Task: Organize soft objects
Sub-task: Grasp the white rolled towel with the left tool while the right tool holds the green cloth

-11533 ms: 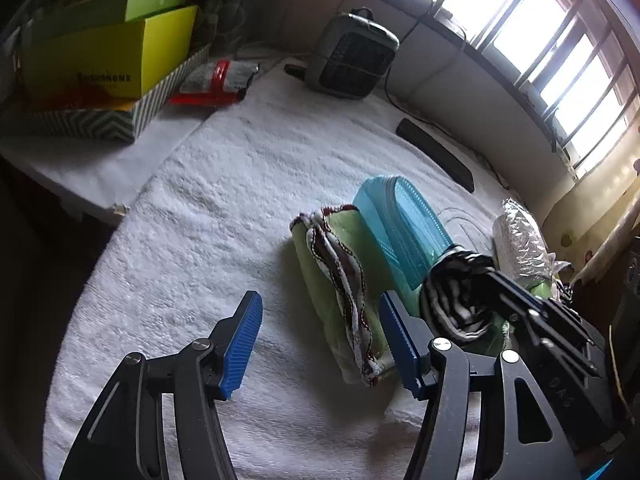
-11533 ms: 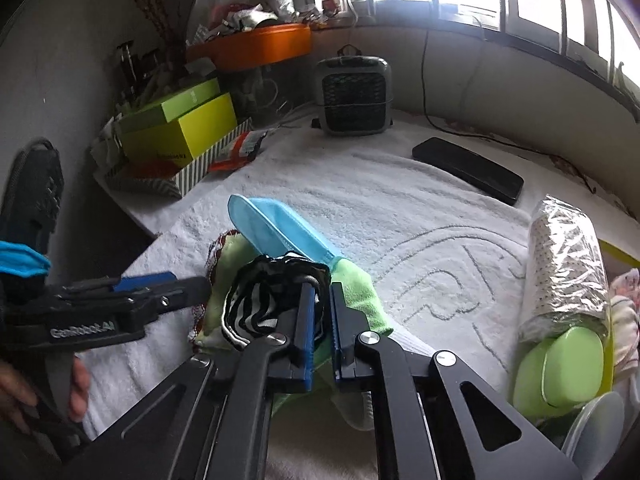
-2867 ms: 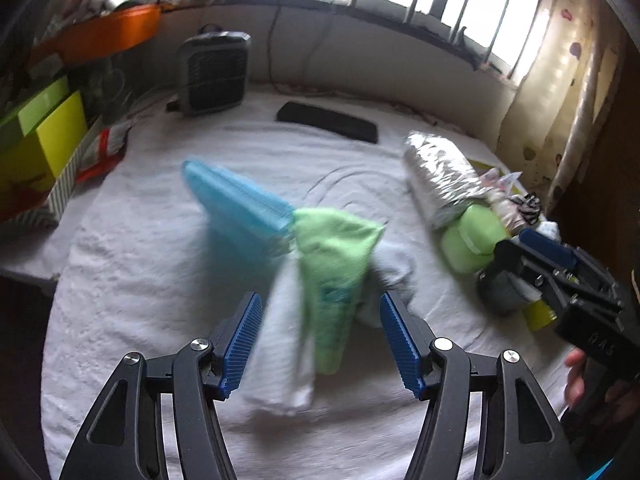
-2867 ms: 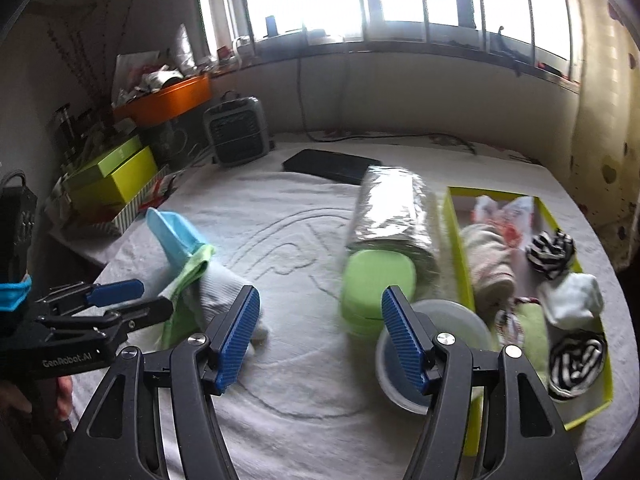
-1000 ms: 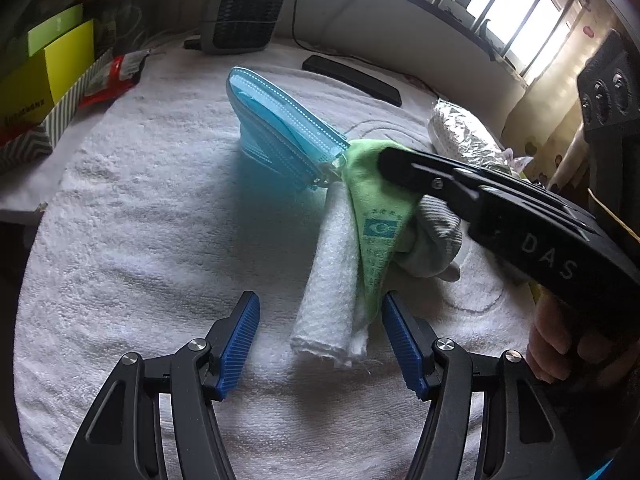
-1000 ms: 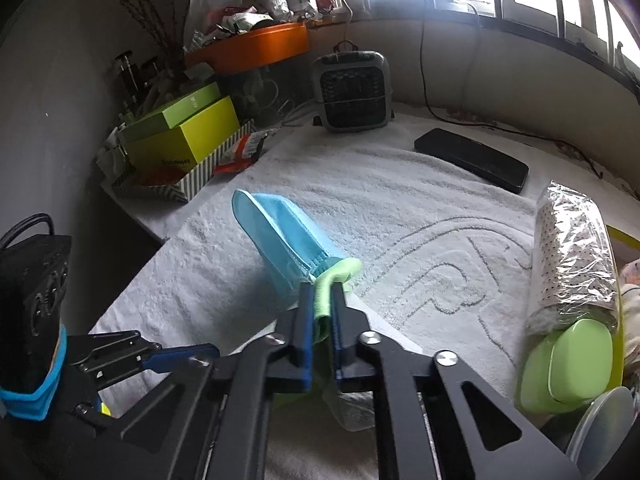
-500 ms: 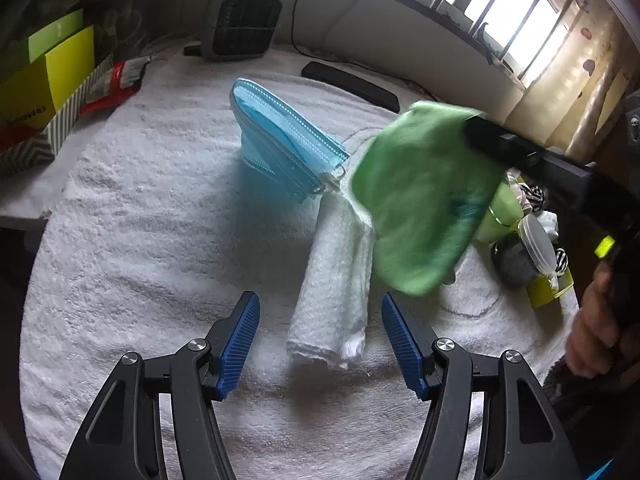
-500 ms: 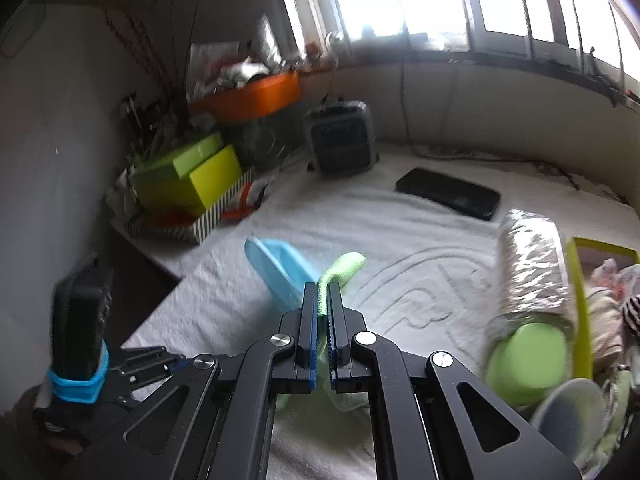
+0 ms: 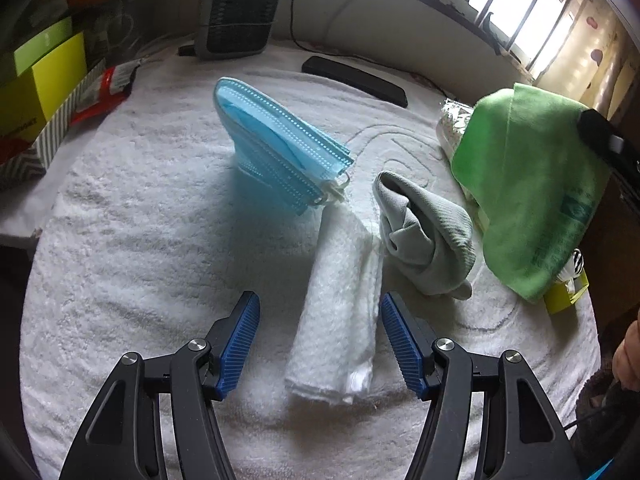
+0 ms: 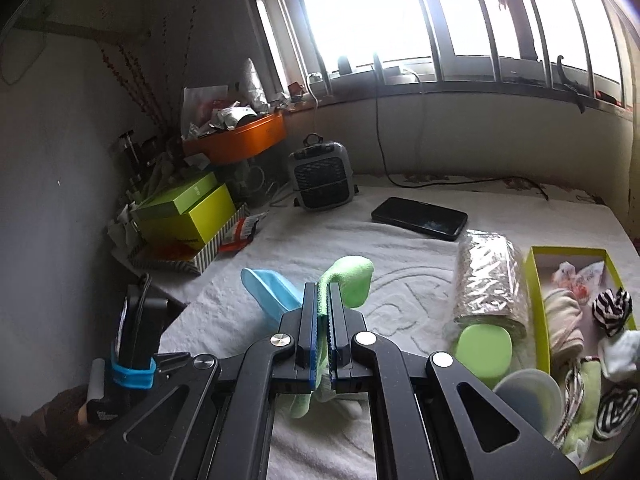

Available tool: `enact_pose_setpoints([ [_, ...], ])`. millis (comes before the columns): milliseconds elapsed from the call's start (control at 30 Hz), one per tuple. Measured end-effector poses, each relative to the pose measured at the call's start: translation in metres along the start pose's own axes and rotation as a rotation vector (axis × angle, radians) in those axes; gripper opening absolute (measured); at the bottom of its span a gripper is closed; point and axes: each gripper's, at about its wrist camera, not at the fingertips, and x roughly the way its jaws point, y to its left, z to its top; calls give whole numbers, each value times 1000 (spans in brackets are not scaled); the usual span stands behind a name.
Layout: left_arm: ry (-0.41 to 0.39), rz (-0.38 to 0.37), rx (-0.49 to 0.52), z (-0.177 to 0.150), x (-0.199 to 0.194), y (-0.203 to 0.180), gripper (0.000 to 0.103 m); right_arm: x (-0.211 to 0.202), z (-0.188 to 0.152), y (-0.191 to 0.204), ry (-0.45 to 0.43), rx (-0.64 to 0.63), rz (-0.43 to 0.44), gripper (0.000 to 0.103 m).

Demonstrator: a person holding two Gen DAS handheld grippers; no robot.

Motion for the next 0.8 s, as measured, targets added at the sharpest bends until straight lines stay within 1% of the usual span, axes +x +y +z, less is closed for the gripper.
enact_pose_setpoints([
  [100, 0, 12, 13, 3, 4, -3, 63, -1, -2, -2, -2, 4, 1, 4],
  [233, -3, 26, 0, 6, 7, -4, 63, -3, -3, -3, -6, 5, 5, 4],
  [333, -7, 51, 10, 6, 10, -8, 63, -3, -3, -4, -4, 10, 8, 4],
  [433, -8, 70, 17, 6, 12, -11, 61, -5, -5, -5, -3, 16, 10, 4],
  [533, -11, 84, 18, 6, 13, -11, 53, -6, -7, -7, -2, 24, 12, 4],
  [600, -16, 89, 11, 5, 12, -11, 39, -6, -8, -7, 0, 24, 14, 4],
  [633, -19, 88, 6, 5, 11, -10, 36, -6, -8, -8, 0, 25, 16, 4],
  [700, -18, 77, 0, 6, 12, -10, 26, -5, -8, -9, 2, 25, 18, 4],
  [800, -17, 60, -1, 6, 12, -13, 23, -5, -9, -11, 5, 31, 21, 4],
])
